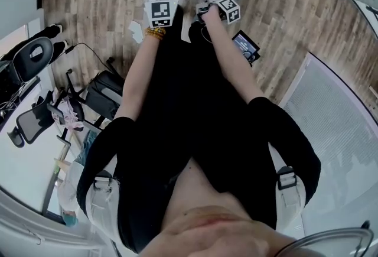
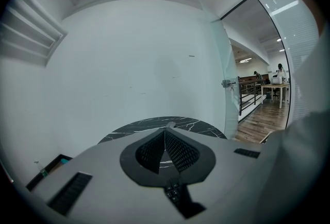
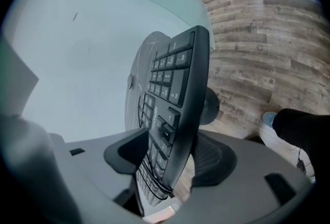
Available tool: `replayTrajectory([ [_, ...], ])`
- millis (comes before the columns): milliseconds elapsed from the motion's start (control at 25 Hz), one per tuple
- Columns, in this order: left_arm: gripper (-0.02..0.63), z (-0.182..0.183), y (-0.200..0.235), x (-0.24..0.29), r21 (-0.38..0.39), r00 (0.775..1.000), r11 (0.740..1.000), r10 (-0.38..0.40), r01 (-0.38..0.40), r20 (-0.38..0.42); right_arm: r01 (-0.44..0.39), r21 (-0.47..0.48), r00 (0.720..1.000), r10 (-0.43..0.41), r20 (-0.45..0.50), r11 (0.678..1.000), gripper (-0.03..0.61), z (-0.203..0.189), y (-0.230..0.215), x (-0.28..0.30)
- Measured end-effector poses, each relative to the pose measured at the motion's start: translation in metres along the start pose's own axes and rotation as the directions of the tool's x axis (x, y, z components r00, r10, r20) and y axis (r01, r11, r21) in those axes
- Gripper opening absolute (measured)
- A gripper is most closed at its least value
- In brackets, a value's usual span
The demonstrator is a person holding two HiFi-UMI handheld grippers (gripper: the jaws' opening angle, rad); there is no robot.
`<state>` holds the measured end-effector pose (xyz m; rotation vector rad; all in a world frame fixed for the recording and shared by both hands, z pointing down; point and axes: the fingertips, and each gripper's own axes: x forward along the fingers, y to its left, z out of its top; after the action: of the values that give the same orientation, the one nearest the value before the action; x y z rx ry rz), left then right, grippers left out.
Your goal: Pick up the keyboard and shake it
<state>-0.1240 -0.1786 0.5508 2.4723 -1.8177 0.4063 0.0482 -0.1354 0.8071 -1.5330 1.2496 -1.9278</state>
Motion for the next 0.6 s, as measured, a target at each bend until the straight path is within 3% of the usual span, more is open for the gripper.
replayTrajectory([
  [600,0.014,0.008,-0.040,0.001,0.006,0.999,0.999,-0.038,0.038,0.032,0.052,-0.070,0.997,-0.056,-0.057,0.996,0.236,0.003,-0.009,-0.022],
])
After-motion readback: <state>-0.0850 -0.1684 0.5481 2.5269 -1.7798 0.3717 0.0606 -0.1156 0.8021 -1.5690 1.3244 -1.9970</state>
